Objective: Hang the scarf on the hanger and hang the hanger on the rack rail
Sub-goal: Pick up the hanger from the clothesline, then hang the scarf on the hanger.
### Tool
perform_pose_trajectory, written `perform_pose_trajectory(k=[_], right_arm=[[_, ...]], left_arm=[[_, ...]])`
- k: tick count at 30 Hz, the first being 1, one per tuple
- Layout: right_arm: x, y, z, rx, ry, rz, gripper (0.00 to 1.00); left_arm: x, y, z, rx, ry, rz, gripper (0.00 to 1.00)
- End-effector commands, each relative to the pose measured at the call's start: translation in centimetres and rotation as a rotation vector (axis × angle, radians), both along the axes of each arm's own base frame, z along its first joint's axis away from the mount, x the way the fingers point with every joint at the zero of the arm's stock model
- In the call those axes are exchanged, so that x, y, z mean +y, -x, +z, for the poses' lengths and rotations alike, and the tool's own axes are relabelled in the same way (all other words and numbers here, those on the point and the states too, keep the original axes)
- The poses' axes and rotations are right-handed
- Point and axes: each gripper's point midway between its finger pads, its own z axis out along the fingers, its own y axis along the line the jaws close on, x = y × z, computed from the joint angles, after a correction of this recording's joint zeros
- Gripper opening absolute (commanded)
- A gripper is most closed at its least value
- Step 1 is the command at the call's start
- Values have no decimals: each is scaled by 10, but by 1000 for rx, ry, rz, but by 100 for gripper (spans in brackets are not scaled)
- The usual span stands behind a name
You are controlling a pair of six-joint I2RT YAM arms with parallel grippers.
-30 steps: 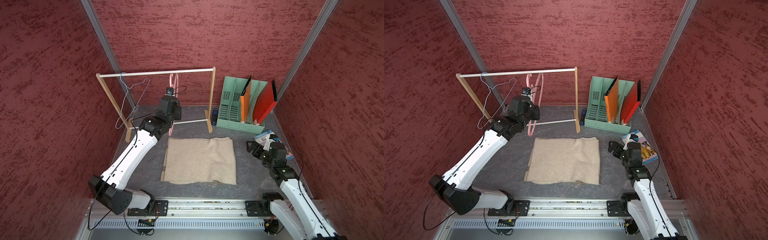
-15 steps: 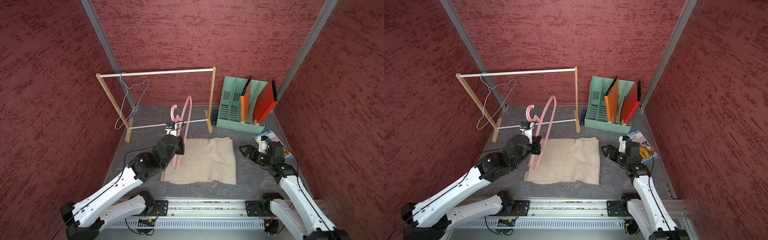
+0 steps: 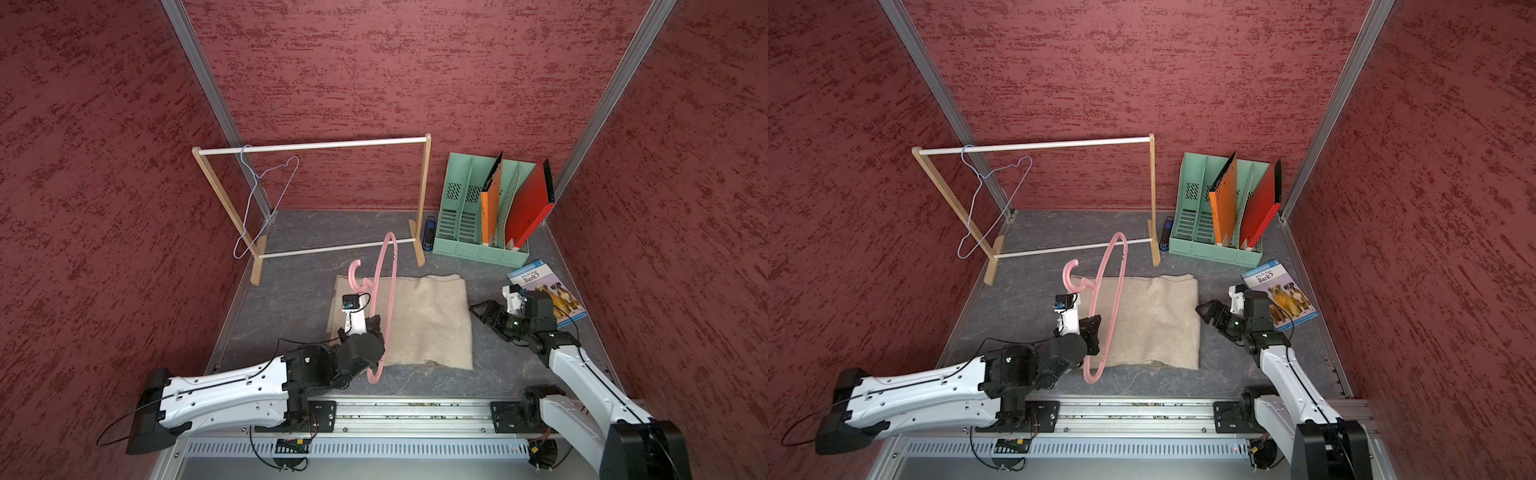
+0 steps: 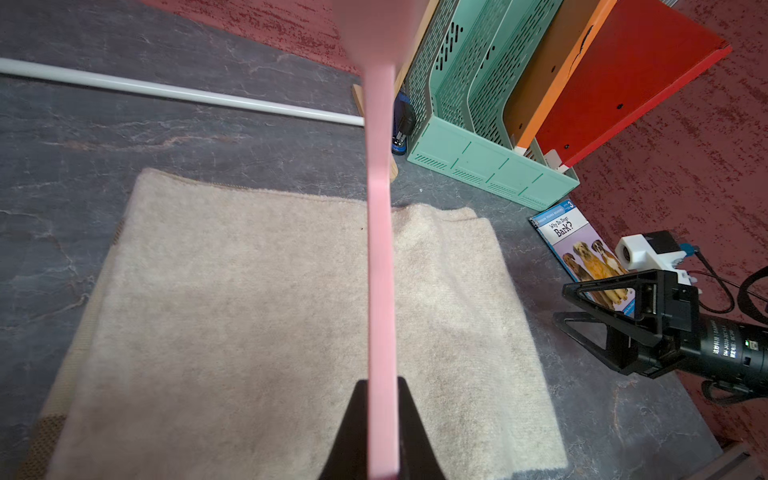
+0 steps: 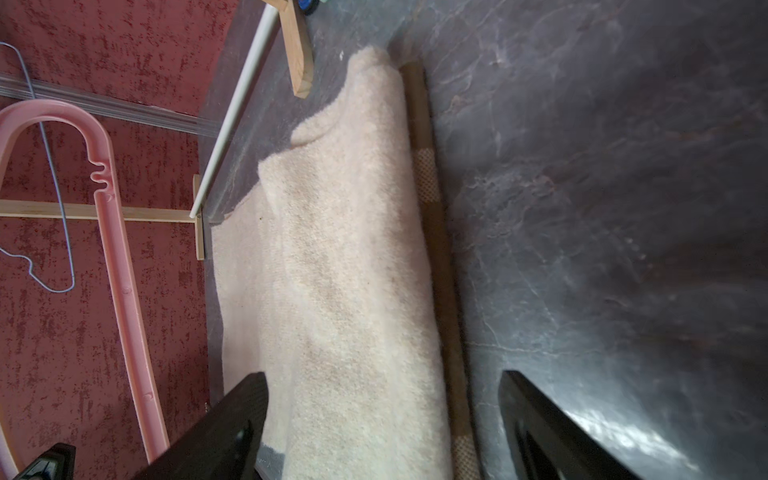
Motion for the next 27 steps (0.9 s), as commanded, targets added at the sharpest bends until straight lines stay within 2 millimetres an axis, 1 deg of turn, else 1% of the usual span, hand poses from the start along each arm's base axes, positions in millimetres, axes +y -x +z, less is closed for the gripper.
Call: perform_pose_trajectory(k=[1, 3, 7, 12, 20, 24, 27], right_arm=[[8, -5, 5, -42, -43, 18, 90], [10, -5, 3, -36, -47, 20, 88], [12, -4, -5, -18, -42, 30, 84], [15, -4, -16, 9, -35, 41, 77], [24, -5, -29, 47, -39, 67, 68], [32, -5, -30, 50, -54, 83, 66], [35, -5, -32, 53, -44, 88, 65]], left_arm=[[-3, -6, 9, -30, 84, 80, 0], [-10, -8, 4, -5, 67, 60, 0], [-25, -12, -13, 64, 45, 20, 0], [-33, -17, -29, 117, 41, 3, 0], [-33, -12, -41, 170, 69, -5, 0], [-30, -8, -46, 175, 60, 12, 0], [-29, -9, -48, 160, 54, 29, 0]])
